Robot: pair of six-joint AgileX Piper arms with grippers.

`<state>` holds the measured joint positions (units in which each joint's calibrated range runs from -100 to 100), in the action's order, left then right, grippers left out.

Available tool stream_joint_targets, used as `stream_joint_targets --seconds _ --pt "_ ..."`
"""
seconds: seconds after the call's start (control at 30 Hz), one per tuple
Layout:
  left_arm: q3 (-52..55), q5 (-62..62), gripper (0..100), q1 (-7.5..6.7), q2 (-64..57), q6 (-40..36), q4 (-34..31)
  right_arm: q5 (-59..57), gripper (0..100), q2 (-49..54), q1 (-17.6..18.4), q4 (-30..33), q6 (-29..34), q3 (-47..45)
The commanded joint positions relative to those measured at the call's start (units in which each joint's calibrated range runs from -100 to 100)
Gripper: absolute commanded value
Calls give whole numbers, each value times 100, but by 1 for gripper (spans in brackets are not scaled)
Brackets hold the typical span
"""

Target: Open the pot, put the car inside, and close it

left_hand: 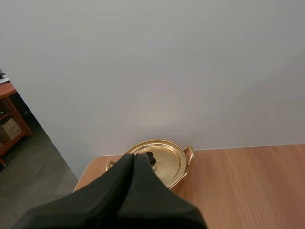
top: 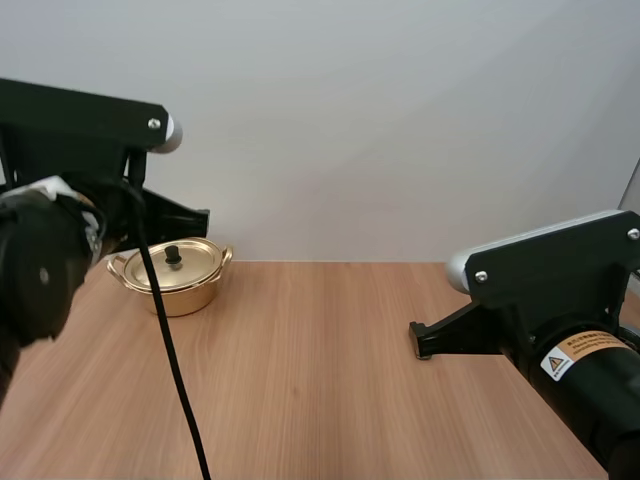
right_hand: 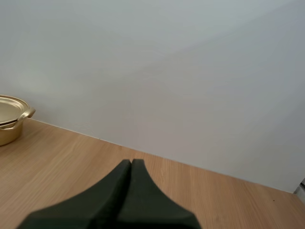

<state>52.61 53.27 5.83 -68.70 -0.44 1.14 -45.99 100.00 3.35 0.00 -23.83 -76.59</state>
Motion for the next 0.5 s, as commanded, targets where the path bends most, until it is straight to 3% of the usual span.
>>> stream_joint_targets --seconds 0.0,0.23,0.47 --pt "-1165 665 0 -1 2025 393 23 -56 0 0 2 0 -1 6" --pt "-2123 1615 0 -1 3522 300 -958 -194 0 0 2 0 -1 108" --pt "-2134 866 0 -1 4068 236 -1247 -360 0 0 2 0 -1 167"
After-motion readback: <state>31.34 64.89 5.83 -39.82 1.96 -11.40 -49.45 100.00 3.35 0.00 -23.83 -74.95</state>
